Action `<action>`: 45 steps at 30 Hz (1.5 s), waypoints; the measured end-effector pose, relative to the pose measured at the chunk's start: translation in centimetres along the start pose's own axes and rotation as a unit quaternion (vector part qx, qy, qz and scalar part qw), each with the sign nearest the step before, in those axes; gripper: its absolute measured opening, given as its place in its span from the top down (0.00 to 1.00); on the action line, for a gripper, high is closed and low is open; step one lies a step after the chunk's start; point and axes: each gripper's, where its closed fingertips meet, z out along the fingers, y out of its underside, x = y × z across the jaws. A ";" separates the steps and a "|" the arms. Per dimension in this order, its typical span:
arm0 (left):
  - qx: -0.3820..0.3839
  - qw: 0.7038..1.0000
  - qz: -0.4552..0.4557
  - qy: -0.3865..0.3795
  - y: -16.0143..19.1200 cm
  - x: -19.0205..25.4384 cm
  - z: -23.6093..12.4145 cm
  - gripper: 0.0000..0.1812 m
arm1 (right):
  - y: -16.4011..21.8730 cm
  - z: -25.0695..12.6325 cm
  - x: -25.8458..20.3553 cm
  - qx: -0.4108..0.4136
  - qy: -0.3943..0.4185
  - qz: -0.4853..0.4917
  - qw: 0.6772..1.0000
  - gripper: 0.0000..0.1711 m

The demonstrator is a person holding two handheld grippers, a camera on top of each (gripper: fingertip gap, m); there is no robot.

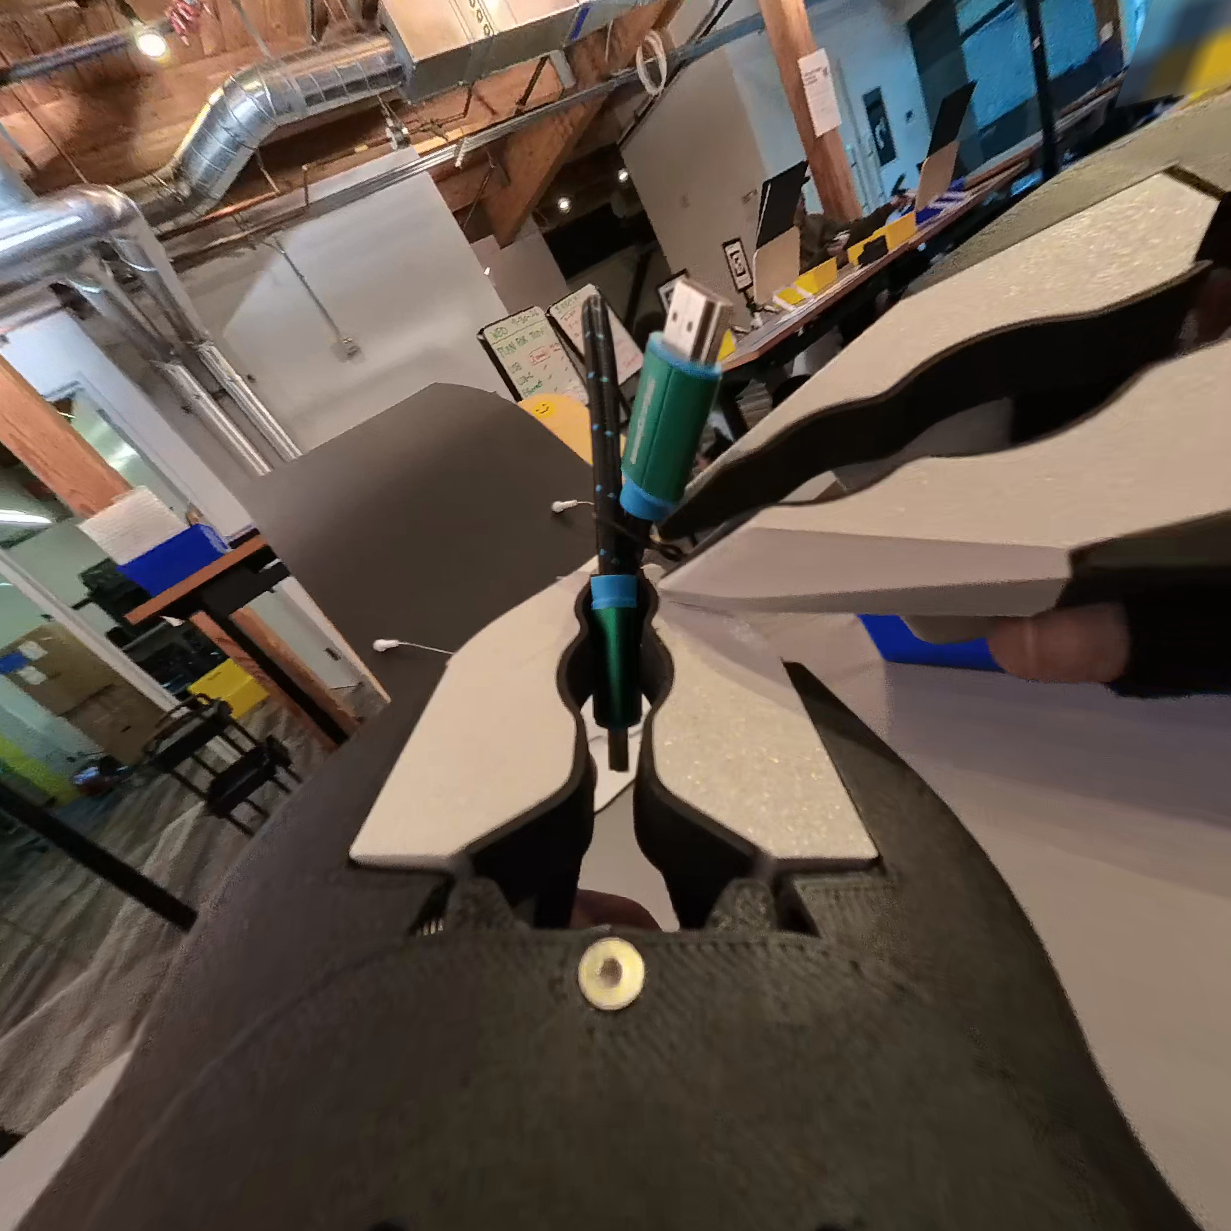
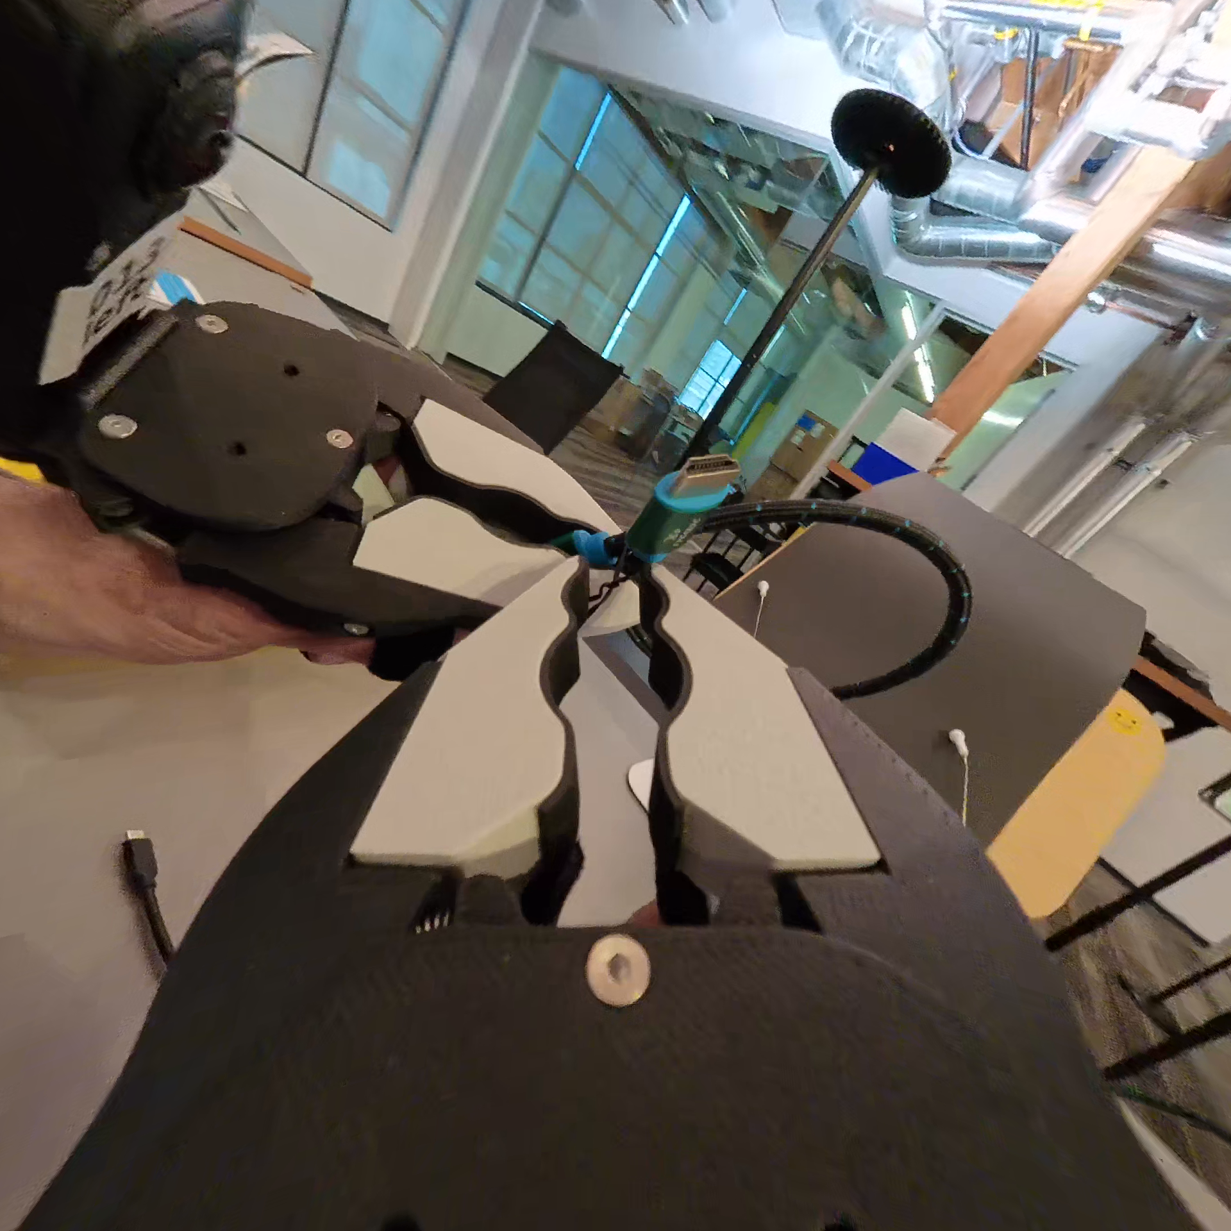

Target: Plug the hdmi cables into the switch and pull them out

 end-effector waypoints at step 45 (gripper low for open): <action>0.042 0.998 -0.041 0.026 -0.9 -1.1 -0.6 0.96 | -1.1 -0.2 -0.2 0.127 -0.239 0.530 0.804 1.00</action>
